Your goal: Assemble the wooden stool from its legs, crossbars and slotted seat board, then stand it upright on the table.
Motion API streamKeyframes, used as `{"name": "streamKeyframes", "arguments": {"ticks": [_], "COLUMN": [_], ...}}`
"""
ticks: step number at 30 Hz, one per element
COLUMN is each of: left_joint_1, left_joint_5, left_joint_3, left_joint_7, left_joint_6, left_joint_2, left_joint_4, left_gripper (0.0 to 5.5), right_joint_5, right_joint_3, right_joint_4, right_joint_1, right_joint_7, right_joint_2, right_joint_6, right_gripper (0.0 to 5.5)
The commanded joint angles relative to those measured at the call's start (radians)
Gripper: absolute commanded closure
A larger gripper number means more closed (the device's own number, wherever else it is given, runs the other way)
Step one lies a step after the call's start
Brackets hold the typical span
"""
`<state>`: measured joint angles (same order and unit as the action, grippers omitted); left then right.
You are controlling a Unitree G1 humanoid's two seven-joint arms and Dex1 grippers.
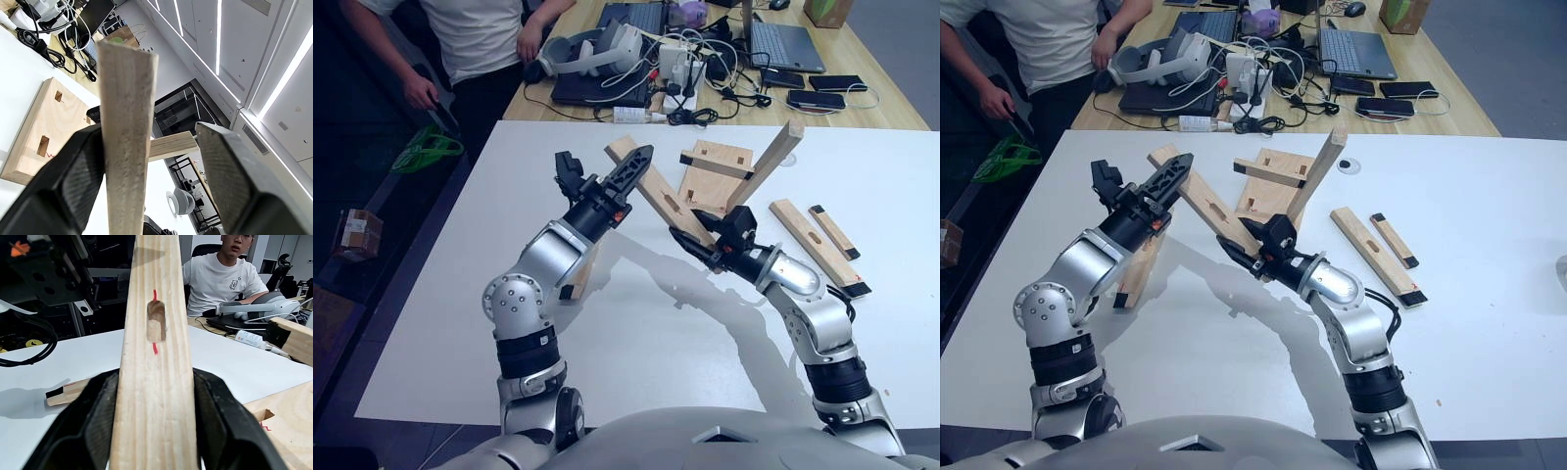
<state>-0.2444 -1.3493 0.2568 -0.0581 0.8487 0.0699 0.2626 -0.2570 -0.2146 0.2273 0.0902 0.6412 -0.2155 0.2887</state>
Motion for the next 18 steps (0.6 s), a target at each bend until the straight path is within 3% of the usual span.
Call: {"name": "streamKeyframes", "arguments": {"ticks": [1, 8, 18], "left_joint_1": [-0.023, -0.026, -0.026], "left_joint_5": [0.105, 0.418, 0.392], "left_joint_3": [-0.048, -0.186, -0.127], "left_joint_7": [0.014, 0.163, 0.192], "left_joint_6": [-0.013, -0.107, -0.106], "left_joint_2": [0.050, 0.158, 0.103], "left_joint_4": [0.002, 0.007, -0.008], "left_gripper": [2.52, 2.52, 2.52], "right_joint_5": [0.014, 0.040, 0.050], "right_joint_3": [-0.005, -0.007, -0.006], "right_joint_4": [-0.022, -0.115, -0.167], "right_joint_1": [0.021, 0.008, 0.005], "right_joint_7": [-0.006, -0.027, -0.026], "right_joint_2": [-0.001, 0.029, 0.036], "right_joint_6": [-0.029, -0.122, -0.177], "right_gripper": [3.46, 3.46, 3.46]}}
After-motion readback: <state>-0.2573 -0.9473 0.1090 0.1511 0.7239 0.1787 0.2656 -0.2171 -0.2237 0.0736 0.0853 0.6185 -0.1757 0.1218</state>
